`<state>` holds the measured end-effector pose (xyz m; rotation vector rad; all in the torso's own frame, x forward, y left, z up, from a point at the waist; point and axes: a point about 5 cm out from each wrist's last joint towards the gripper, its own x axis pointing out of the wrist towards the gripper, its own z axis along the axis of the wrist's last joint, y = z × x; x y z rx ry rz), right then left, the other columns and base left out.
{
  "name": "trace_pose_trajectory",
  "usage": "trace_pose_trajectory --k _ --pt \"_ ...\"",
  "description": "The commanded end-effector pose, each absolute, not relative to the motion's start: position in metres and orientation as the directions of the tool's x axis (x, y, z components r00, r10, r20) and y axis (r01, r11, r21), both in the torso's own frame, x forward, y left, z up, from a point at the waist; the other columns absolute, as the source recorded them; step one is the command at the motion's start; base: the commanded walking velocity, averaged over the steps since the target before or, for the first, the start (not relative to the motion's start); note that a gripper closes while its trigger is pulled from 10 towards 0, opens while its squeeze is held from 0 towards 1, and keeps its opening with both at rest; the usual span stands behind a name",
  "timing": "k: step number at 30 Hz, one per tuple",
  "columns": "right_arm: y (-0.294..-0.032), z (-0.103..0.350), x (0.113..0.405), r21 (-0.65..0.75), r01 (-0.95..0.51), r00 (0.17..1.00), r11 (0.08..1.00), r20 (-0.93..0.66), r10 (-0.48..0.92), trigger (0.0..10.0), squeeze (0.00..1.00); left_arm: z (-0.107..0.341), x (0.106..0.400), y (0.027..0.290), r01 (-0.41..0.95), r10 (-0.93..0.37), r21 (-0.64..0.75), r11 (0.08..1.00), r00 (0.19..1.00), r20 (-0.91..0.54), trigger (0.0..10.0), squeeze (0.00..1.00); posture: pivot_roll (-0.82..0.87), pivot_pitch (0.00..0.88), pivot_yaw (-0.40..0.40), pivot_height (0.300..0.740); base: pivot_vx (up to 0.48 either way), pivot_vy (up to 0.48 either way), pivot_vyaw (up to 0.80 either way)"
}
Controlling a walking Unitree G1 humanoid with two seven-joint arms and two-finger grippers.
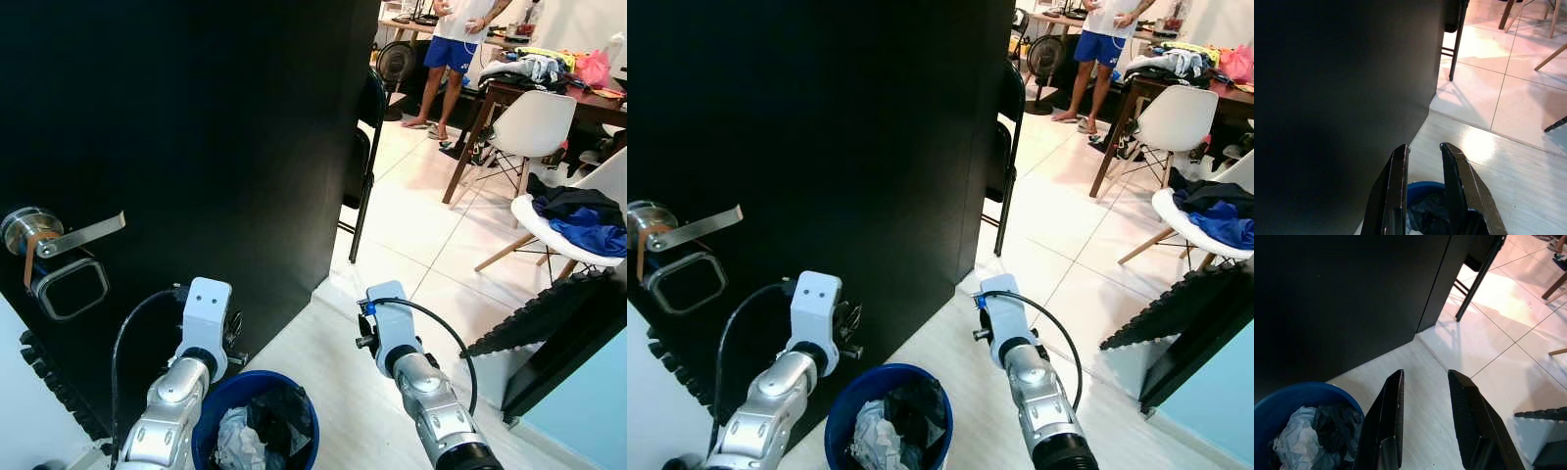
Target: Clean up the room
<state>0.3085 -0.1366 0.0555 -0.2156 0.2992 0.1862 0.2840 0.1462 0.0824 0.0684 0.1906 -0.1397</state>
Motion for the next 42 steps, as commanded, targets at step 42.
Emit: trace_pose_trajectory --k 42 --pt "-0.14 0.057 0.305 -0.171 -0.196 0.937 0.966 -0.324 0.132 10.0 0.0 0.095 0.282 0.133 0.206 -0.212 -0.062 0.977 0.968 -0.131 10.0 0.0 0.09 0.041 -0.078 0.74 0.0 -0.207 0.0"
